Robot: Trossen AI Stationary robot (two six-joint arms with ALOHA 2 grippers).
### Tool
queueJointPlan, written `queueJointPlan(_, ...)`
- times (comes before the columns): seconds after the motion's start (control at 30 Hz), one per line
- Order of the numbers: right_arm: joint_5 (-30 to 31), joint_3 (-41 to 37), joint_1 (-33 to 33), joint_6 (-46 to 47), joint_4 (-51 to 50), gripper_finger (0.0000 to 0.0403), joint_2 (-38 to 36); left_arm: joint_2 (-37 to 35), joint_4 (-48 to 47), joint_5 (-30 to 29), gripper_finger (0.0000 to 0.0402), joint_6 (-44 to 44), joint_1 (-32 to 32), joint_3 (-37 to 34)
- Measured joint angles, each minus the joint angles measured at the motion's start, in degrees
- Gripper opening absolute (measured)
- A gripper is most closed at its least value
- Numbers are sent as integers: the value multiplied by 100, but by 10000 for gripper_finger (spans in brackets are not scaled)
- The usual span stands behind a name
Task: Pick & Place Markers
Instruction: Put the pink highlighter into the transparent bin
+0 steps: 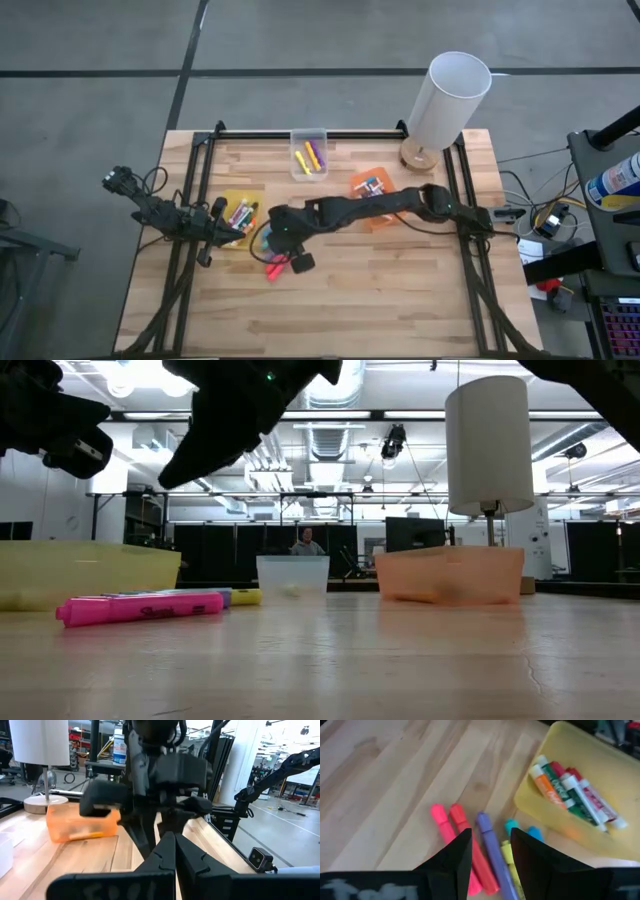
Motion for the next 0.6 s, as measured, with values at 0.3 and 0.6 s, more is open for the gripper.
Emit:
queueJointPlan(0.3, 8, -737, 26, 87, 555, 123, 31, -2, 0, -1, 0, -1, 0, 0)
queueJointPlan(0.6, -5, -1203, 149, -4, 893, 122, 266, -2, 0, 1, 0, 1, 2, 0)
